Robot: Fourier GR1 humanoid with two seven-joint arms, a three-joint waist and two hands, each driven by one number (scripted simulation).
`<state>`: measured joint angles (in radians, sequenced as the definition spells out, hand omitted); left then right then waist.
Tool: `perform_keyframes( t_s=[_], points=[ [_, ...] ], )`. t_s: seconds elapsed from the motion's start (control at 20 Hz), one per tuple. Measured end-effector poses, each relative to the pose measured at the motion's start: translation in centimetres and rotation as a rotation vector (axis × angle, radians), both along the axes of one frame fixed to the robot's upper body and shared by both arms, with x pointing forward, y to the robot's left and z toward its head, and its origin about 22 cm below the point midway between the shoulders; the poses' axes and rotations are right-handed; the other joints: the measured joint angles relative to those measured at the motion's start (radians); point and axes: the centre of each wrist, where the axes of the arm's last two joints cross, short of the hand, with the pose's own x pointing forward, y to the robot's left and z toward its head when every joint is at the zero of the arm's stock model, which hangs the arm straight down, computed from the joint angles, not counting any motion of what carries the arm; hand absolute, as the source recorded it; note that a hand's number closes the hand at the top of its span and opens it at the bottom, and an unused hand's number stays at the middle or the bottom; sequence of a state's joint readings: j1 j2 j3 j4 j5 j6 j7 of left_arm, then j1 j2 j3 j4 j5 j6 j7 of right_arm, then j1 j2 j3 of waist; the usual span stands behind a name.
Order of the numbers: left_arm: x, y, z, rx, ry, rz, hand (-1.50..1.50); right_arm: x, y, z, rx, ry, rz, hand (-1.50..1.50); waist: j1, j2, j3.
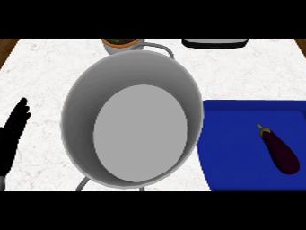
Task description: Pick the eggplant from the tray and place it in the pot
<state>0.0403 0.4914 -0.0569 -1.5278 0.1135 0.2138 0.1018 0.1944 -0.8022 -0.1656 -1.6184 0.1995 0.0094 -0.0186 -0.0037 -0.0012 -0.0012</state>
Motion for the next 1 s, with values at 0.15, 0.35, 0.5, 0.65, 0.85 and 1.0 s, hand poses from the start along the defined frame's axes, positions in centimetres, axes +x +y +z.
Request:
perform_keyframes(
  t_s=[0.15, 0.35, 0.5, 0.65, 0.85, 1.0],
  points=[
    [0.2, 0.1, 0.0, 0.0, 0.001, -0.011, 0.0, 1.4, 1.1, 1.6, -0.035, 0.103, 0.018, -1.5, 0.008, 0.002, 0.0],
    [0.6, -0.6, -0.2, 0.004, -0.003, -0.03, 0.0, 3.6, 2.4, 3.4, -0.113, 0.282, 0.037, -1.5, 0.027, 0.006, -0.001],
    [0.9, -0.8, 0.0, 0.003, -0.001, -0.035, 0.0, 4.7, 3.7, 3.6, -0.179, 0.439, 0.049, -1.5, 0.033, 0.007, -0.001],
    [0.7, -0.9, 0.1, 0.004, -0.001, -0.043, 0.0, 6.0, 5.1, 3.4, -0.217, 0.581, 0.056, -1.5, 0.039, 0.007, -0.001],
    [0.4, -0.8, -0.6, 0.004, 0.001, -0.035, 0.0, 8.6, 7.4, 3.2, -0.232, 0.708, 0.069, -1.5, 0.037, 0.007, 0.0],
    [0.7, -0.5, -0.3, -0.001, 0.002, -0.026, 0.0, 9.8, 8.5, 2.3, -0.238, 0.767, 0.082, -1.5, 0.026, 0.005, 0.0]
  ],
)
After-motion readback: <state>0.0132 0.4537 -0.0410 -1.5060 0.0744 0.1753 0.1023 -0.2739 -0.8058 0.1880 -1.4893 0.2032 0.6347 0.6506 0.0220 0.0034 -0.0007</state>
